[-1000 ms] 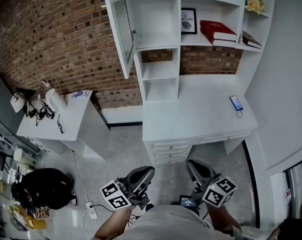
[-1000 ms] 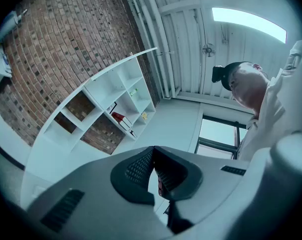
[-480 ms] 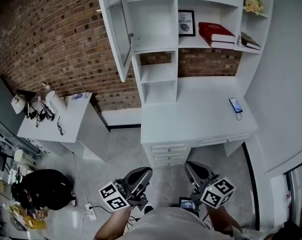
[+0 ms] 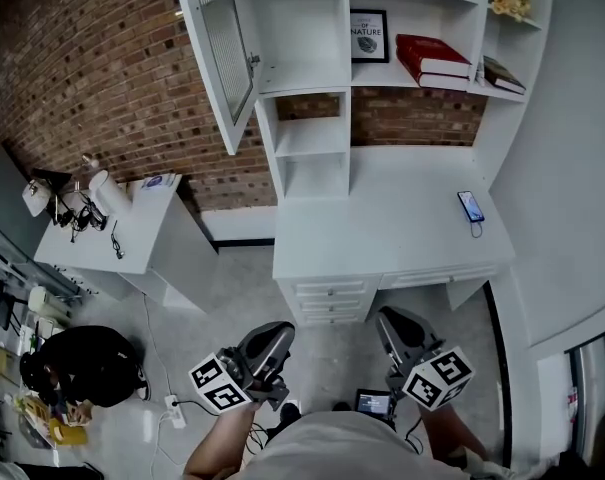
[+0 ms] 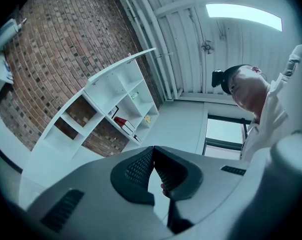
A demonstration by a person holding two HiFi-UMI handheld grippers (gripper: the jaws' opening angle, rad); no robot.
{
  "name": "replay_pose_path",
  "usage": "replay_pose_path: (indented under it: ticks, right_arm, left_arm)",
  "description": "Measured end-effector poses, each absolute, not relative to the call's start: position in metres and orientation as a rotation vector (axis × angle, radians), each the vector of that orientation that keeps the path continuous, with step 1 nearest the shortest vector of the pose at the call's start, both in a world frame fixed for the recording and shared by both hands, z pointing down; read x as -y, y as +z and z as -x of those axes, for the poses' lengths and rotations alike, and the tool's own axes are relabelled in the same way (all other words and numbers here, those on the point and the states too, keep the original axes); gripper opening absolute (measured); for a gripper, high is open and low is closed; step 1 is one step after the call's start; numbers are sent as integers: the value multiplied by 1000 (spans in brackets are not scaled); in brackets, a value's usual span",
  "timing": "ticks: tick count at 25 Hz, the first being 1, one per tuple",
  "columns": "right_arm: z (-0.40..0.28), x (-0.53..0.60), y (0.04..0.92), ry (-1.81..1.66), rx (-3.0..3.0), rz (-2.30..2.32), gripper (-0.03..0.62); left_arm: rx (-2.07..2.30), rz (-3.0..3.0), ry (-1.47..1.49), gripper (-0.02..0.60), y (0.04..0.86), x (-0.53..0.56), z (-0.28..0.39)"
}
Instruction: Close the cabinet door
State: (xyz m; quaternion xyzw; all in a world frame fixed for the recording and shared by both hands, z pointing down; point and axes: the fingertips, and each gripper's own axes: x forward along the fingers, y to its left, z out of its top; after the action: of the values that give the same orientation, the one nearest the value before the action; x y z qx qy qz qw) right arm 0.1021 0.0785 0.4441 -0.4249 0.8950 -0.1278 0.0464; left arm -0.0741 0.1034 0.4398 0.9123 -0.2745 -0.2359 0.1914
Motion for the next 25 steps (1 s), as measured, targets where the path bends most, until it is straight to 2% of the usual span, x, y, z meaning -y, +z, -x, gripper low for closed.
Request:
replay_pose_path:
  ticks: [4,7,9,25]
  right_arm:
    - [-115,-69,443,-355,-2744,1313,38]
    - [-118,-63,446,-368,-2741,1304,91]
    - [-116,-58,446,-363,-2749,1299,98]
    - [-63,29,427,-248,-2730,1324,101]
  left_arm:
    - [803,-2561,-669,9,438,-100,66]
    - [817,-2559,-663,9,437,-97,66]
    - [822,-2557,-659,9,438,-94,68]
    - [761,-2637,-735,9,415,4,118]
